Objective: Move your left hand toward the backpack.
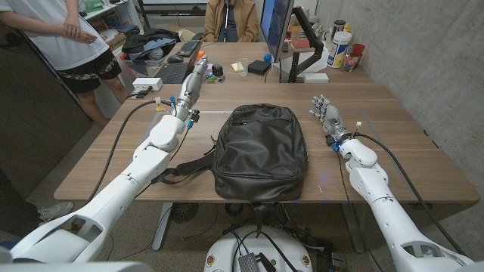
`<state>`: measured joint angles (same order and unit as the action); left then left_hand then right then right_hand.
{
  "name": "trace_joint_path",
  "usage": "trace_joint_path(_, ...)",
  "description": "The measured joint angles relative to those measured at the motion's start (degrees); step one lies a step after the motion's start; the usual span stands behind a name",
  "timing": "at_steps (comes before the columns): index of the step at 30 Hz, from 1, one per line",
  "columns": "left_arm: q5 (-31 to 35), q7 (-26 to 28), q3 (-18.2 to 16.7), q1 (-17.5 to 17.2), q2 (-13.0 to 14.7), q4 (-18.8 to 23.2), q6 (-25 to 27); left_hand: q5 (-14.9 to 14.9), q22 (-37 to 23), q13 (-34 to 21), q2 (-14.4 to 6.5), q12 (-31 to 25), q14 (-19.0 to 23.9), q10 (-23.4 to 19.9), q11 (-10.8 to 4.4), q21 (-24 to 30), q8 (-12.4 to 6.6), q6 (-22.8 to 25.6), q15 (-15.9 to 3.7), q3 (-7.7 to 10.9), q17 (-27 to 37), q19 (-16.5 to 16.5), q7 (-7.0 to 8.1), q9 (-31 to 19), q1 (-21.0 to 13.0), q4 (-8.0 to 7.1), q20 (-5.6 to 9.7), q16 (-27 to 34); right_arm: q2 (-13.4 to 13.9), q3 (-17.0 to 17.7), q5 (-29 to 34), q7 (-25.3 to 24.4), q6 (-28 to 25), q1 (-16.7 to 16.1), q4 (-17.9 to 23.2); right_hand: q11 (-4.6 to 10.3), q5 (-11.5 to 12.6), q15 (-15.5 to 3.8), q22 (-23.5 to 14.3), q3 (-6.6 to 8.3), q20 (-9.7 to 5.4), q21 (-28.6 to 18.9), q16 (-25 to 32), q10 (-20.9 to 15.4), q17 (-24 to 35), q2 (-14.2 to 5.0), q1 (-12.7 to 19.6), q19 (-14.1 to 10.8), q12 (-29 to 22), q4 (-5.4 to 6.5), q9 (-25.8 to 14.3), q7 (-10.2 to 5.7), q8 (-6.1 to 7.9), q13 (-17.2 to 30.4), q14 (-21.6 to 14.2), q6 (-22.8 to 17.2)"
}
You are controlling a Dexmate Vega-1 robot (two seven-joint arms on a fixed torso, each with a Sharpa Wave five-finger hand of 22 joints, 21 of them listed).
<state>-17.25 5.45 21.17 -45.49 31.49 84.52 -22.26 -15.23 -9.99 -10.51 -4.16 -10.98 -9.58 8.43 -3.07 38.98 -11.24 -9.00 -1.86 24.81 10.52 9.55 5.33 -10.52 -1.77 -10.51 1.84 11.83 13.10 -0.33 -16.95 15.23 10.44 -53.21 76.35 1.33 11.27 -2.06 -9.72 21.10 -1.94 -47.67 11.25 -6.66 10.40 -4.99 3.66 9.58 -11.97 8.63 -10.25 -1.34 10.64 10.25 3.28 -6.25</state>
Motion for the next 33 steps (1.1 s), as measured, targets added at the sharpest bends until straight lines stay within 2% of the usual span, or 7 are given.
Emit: trace_joint_path(33,4.8,-0.6,0.7,1.9,1.3,0.9,-0.1,0.3,0.0,0.0,0.0,0.0,0.0,-0.2,-0.21,-0.6,0.0,0.6,0.0,0.23,0.0,0.0,0.19,0.0,0.0,0.23,0.0,0.0,0.0,-0.6,0.2,-0.1,1.2,1.0,-1.4,-0.32,0.0,0.0,0.0,-0.31,0.0,0.9,0.0,-0.3,0.0,0.0,0.0,0.0,0.0,-0.01,0.0,-0.22,0.0,0.0,0.0,-0.2)
